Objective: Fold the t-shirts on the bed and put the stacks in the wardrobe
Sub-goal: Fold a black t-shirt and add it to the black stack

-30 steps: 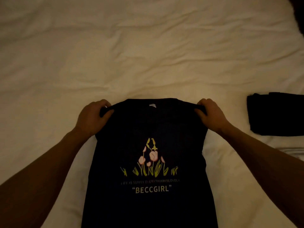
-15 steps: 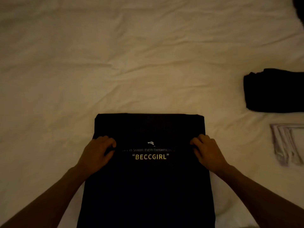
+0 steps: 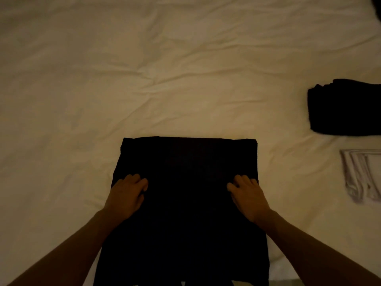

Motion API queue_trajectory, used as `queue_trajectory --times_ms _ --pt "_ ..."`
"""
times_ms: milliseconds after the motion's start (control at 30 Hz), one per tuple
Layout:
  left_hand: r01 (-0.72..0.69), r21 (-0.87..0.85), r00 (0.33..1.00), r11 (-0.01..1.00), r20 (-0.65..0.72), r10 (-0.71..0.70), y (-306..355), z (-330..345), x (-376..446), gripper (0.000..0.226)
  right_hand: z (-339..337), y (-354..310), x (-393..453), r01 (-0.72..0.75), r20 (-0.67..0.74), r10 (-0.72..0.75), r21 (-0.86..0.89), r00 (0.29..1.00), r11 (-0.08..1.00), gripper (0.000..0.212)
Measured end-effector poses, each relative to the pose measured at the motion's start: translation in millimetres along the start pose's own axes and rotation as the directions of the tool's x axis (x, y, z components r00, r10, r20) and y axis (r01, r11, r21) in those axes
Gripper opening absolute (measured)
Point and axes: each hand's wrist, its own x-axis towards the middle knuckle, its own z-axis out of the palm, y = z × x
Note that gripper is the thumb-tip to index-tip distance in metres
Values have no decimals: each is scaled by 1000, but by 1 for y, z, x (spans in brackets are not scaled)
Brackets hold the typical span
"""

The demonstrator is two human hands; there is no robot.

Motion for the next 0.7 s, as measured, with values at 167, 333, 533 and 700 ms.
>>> queue_trajectory --times_ms 167,333,533,700 --pt "95 -15 993 995 71 -94 0 3 -2 36 4 -6 -2 -16 12 15 58 1000 998 55" --pt "506 -397 808 766 -93 -582 2 -17 11 30 -7 6 6 -320 -57 366 377 929 869 23" --pt "654 -696 477 296 77 -875 -22 -48 64 49 -36 53 59 -671 234 788 685 570 282 54" --pt "668 -739 479 90 334 -812 -41 -48 101 62 -36 69 88 -606 414 715 795 564 18 32"
